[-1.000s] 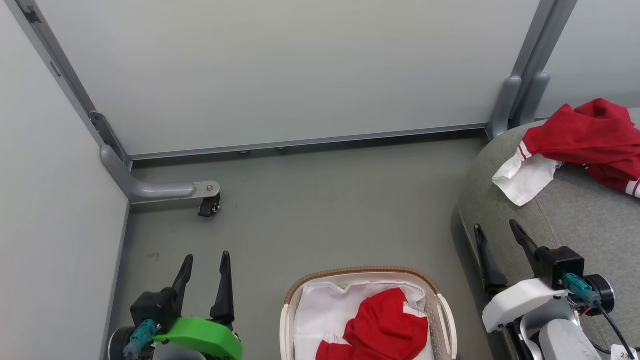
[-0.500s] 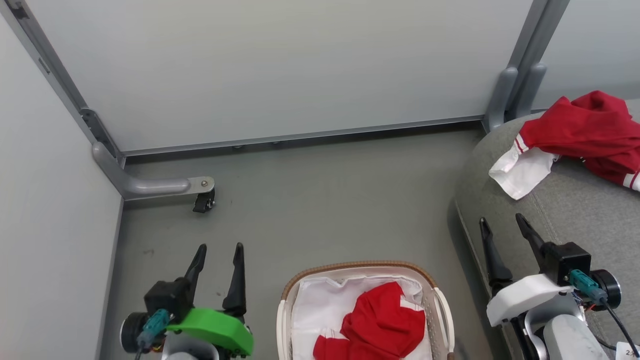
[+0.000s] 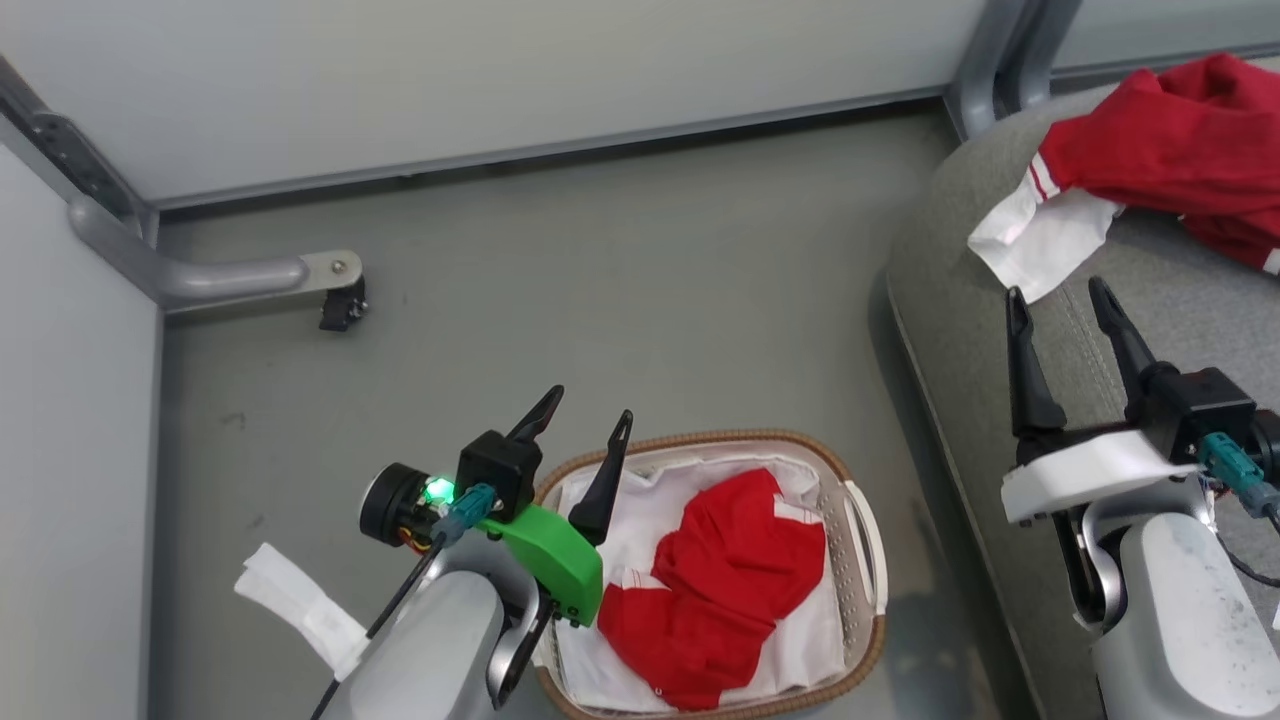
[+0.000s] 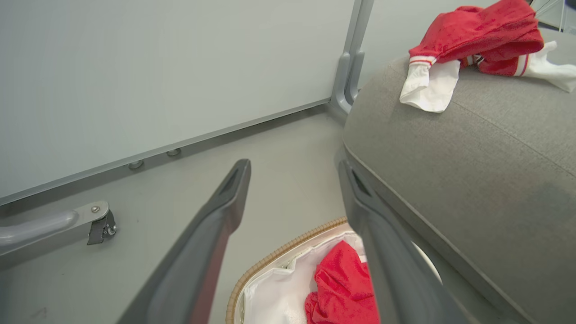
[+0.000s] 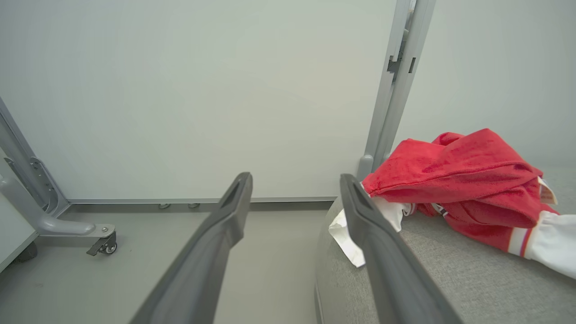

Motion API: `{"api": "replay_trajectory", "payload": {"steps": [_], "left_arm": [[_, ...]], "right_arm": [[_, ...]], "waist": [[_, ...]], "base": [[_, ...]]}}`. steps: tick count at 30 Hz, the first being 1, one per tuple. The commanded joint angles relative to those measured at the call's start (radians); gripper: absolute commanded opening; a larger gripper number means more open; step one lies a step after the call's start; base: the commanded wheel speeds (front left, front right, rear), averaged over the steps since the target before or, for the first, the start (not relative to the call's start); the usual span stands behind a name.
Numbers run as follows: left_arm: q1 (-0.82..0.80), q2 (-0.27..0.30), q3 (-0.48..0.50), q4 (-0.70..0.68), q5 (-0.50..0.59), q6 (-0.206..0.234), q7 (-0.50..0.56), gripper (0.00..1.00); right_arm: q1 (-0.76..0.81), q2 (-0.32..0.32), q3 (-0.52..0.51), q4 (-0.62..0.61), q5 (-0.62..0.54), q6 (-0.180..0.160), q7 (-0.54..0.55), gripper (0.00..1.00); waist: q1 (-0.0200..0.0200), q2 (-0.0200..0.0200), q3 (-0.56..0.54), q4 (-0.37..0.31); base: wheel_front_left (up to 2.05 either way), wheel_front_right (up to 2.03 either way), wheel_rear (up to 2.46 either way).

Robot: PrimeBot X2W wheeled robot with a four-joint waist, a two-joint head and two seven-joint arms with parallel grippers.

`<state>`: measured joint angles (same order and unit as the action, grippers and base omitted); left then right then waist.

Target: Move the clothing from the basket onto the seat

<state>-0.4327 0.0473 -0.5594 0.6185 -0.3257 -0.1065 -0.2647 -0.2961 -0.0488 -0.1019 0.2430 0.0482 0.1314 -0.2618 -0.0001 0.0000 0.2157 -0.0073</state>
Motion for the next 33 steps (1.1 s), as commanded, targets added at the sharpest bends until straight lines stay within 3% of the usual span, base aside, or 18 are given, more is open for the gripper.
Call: {"api": "replay_trajectory", "payload": {"steps": [1, 9, 17, 33], "left_arm": [[-0.043, 0.005, -0.03, 0.04, -0.009, -0.003, 0.001, 1.0], [-0.19, 0.006, -0.203, 0.287, -0.001, 0.004, 0.007, 1.0], [-0.27, 0.007, -0.284, 0.448, -0.024, 0.015, 0.034, 1.0], [-0.388, 0.039, -0.274, 0.639, -0.067, 0.057, 0.041, 1.0]], "right_arm": [[-0.029, -0.003, 0.001, -0.016, -0.005, -0.001, -0.005, 1.0], [-0.092, -0.003, 0.029, -0.069, 0.008, -0.001, -0.005, 1.0], [-0.134, -0.002, 0.089, -0.097, 0.066, -0.001, -0.005, 1.0], [-0.188, -0.002, 0.209, -0.175, 0.161, -0.001, -0.005, 1.0]], "waist": [[0.0001, 0.0, 0.15, -0.091], [0.0001, 0.0, 0.335, -0.198], [0.0001, 0.0, 0.475, -0.3], [0.0001, 0.0, 0.638, -0.416]], "base": [[0.0, 0.0, 0.0], [0.0, 0.0, 0.0], [0.0, 0.0, 0.0], [0.0, 0.0, 0.0]]}}
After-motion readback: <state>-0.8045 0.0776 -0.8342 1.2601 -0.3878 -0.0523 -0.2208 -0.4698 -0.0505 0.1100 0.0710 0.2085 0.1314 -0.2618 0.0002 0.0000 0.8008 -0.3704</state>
